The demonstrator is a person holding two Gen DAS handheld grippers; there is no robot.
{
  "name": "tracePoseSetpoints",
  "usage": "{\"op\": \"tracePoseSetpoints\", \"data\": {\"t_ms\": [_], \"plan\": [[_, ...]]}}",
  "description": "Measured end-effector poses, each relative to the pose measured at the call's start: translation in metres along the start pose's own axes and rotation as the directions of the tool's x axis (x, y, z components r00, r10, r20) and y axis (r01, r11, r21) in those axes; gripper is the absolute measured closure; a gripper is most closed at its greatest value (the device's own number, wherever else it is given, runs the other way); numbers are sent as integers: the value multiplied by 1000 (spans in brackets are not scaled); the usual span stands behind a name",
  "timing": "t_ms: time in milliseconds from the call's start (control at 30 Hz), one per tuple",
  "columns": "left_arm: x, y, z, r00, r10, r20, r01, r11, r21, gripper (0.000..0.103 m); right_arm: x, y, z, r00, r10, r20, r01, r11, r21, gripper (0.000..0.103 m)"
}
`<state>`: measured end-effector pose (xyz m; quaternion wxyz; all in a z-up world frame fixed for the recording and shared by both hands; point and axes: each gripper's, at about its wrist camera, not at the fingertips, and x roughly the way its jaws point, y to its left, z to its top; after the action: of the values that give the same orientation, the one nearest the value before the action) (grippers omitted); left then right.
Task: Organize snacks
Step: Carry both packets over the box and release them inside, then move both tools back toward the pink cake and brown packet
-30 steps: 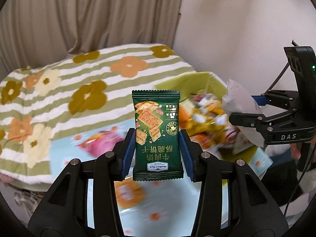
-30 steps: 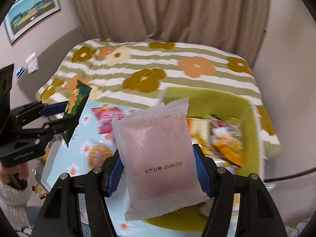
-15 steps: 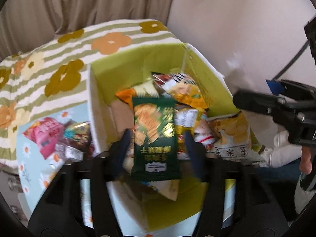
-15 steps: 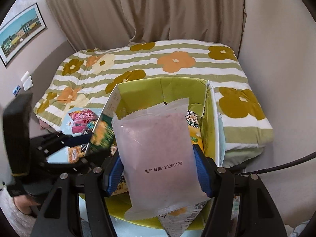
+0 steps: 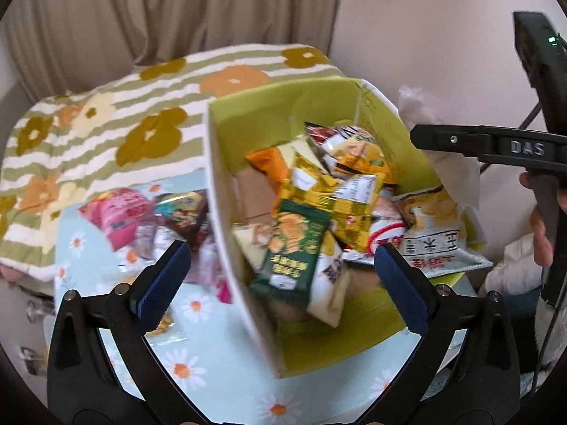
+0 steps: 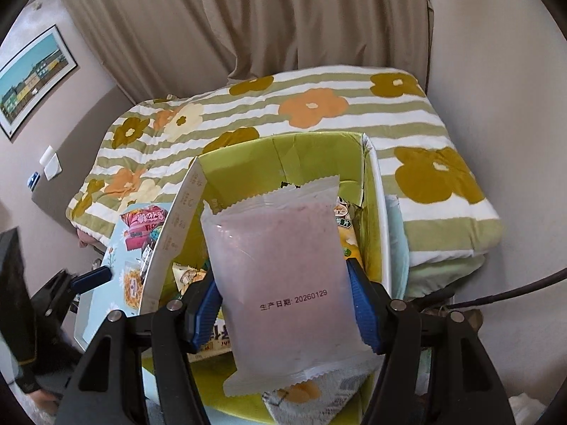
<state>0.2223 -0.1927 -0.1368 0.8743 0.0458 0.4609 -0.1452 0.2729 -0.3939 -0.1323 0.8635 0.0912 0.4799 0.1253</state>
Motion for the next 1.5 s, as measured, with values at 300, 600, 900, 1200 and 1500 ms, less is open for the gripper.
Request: {"op": "tracePoseSetpoints", "data": {"t_ms": [300,600,900,1200,1500], "plan": [[-15,32,-13,1000,27,10,-26,995,-94,1,-16,-6,-9,993,40,108,-42,999,19,1],[-41,68,-27,997,60,49,-52,989,-141,1,-28,19,-15,994,50,98,-48,999,-25,1],[-74,122,-43,993,91,78,-76,982,-175,1,-41,86,-20,987,63,145,-48,993,-105,1],[-97,204,-57,993,92,77,-72,970,-230,1,-31,162,-23,978,74,194,-40,984,-176,1],[-86,262,-46,998,10,55,1,981,-195,1,7,224,-31,982,4,190,19,992,-123,1]]}}
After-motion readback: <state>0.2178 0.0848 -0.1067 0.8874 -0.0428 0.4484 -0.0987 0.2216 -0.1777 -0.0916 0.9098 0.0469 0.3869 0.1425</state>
